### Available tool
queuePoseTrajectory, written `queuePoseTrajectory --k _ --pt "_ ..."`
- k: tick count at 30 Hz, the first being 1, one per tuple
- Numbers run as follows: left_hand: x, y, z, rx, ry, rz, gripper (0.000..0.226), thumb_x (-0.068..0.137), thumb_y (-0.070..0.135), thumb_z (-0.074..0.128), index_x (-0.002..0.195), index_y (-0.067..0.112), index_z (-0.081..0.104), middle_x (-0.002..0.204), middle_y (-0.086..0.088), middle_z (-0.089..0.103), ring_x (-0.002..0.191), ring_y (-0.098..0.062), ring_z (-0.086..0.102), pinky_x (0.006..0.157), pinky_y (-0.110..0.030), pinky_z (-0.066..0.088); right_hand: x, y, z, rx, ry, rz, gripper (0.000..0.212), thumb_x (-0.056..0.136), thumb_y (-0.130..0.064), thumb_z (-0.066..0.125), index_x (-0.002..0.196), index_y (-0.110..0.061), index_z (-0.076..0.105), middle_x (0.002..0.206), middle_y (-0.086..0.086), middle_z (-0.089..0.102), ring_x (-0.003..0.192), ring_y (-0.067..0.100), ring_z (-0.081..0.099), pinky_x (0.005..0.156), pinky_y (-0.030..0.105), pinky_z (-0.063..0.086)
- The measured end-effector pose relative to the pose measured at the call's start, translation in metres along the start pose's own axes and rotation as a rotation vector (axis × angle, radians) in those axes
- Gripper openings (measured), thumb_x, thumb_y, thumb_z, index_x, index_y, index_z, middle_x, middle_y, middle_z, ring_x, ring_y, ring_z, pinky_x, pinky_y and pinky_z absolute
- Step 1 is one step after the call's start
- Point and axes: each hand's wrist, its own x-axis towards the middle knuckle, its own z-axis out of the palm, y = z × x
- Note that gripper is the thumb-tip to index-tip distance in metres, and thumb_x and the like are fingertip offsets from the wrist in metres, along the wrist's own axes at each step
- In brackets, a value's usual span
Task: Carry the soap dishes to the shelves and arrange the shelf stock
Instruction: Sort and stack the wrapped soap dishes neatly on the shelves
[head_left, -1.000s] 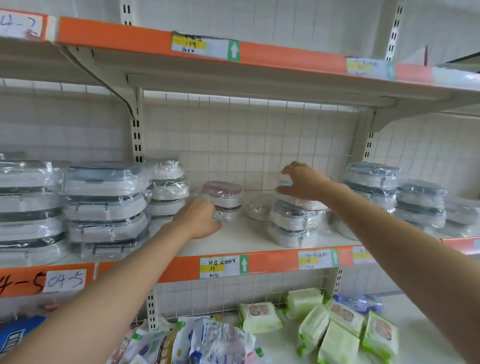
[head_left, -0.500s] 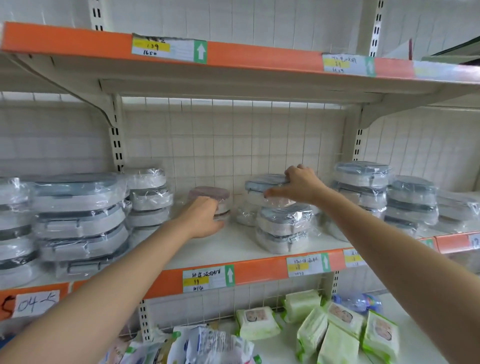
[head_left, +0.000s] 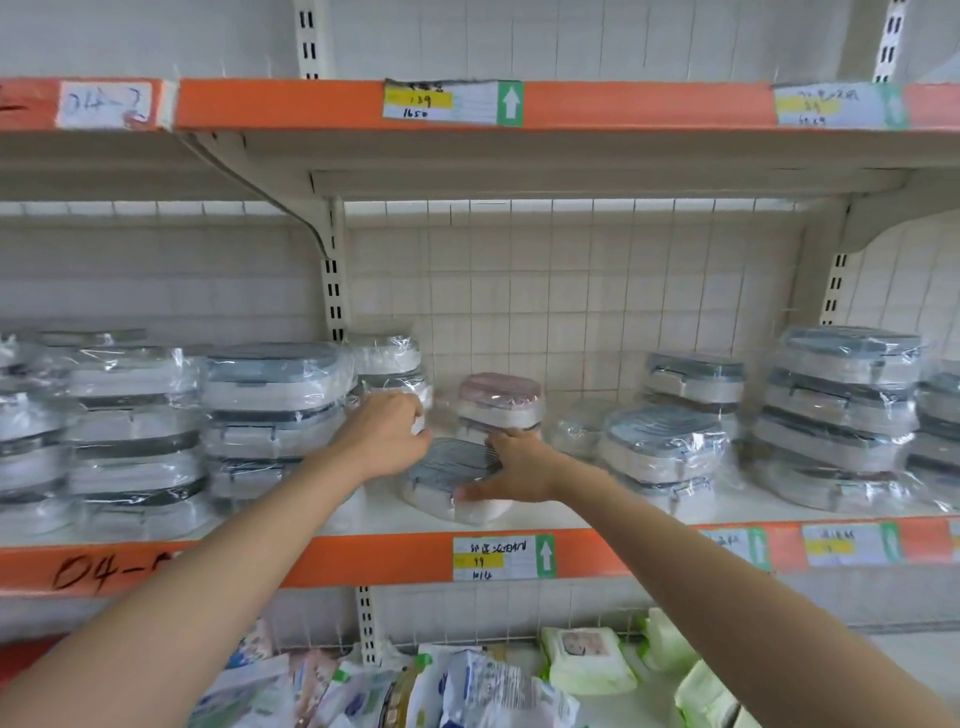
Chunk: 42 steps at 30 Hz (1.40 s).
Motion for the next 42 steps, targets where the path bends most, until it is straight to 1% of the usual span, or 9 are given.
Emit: queuePoseTrajectory --k 10,16,20,25,30,32,34,37,42 --pt "0.035 0.105 0.033 -0.138 -0.047 0.115 0.037 0.093 0.034 0.053 0.070 0.005 0.049 0.092 -0.019 0.062 0.095 -0.034 0.060 0.069 -0.034 0.040 -0.062 0.096 -0.110 -0.259 0.156 0.200 0.059 0.091 -0.038 0.058 0.138 -0.006 0.043 0.140 0.011 0.046 0.127 0.024 0.044 0.098 0.027 0.033" --pt "0.053 0.180 0.046 -0.237 -0.220 0.190 0.076 0.083 0.071 0.049 0.103 -0.001 0.065 0.092 -0.016 0.064 0.097 -0.031 0.060 0.071 -0.034 0.043 -0.089 0.127 -0.124 -0.271 0.174 0.292 0.051 0.094 -0.030 0.057 0.138 -0.007 0.045 0.136 0.012 0.049 0.124 0.024 0.046 0.095 0.025 0.034" --pt "0.055 0.198 0.064 -0.176 -0.289 0.201 0.098 0.066 0.082 0.056 0.135 0.012 0.052 0.127 -0.015 0.058 0.118 -0.028 0.054 0.093 -0.034 0.044 -0.094 0.138 -0.119 -0.271 0.160 0.331 0.045 0.098 -0.022 0.048 0.140 -0.005 0.042 0.141 0.011 0.047 0.128 0.024 0.044 0.101 0.027 0.033" --pt "0.059 0.170 0.045 -0.258 -0.183 0.186 0.084 0.062 0.071 0.072 0.110 0.003 0.057 0.115 -0.008 0.058 0.103 -0.024 0.056 0.079 -0.031 0.044 -0.087 0.150 -0.104 -0.257 0.136 0.349 0.044 0.095 -0.006 0.043 0.139 -0.005 0.043 0.142 0.011 0.045 0.129 0.024 0.044 0.102 0.026 0.031" --pt "0.048 0.108 0.010 -0.456 -0.141 0.024 0.056 0.066 0.062 0.075 0.096 0.016 0.061 0.094 0.004 0.062 0.087 -0.015 0.057 0.065 -0.024 0.040 -0.073 0.147 -0.079 -0.191 0.045 0.269 0.056 0.090 -0.003 0.049 0.144 -0.013 0.038 0.144 0.009 0.043 0.129 0.024 0.044 0.105 0.029 0.035" --pt "0.039 0.087 0.005 -0.555 -0.176 -0.016 0.043 0.077 0.051 0.074 0.105 0.023 0.055 0.097 0.009 0.055 0.094 -0.011 0.051 0.066 -0.018 0.038 -0.067 0.143 -0.066 -0.149 -0.059 0.222 0.065 0.086 -0.001 0.054 0.146 -0.015 0.033 0.148 0.006 0.038 0.132 0.024 0.040 0.108 0.032 0.035" --pt "0.030 0.067 0.002 -0.591 -0.230 -0.045 0.069 0.069 0.058 0.074 0.124 0.022 0.050 0.114 0.007 0.052 0.104 -0.012 0.049 0.075 -0.023 0.039 -0.062 0.144 -0.058 -0.102 -0.140 0.244 0.079 0.079 -0.001 0.057 0.148 -0.023 0.026 0.150 0.005 0.033 0.133 0.027 0.035 0.107 0.042 0.037" --pt "0.020 0.040 -0.004 -0.511 -0.269 -0.081 0.094 0.038 0.071 0.057 0.121 0.027 0.051 0.121 0.005 0.053 0.110 -0.015 0.051 0.087 -0.031 0.041 -0.056 0.143 -0.061 -0.159 -0.182 0.307 0.085 0.075 -0.018 0.061 0.149 -0.031 0.020 0.143 0.006 0.035 0.130 0.029 0.025 0.107 0.046 0.031" --pt "0.005 0.005 -0.023 -0.542 -0.286 -0.136 0.072 0.041 0.055 0.059 0.102 0.016 0.066 0.101 0.013 0.054 0.095 -0.006 0.049 0.074 -0.023 0.035 -0.041 0.128 -0.055 -0.209 -0.171 0.238 0.070 0.080 -0.046 0.065 0.139 -0.022 0.036 0.130 0.004 0.037 0.127 0.028 0.024 0.105 0.046 0.031"
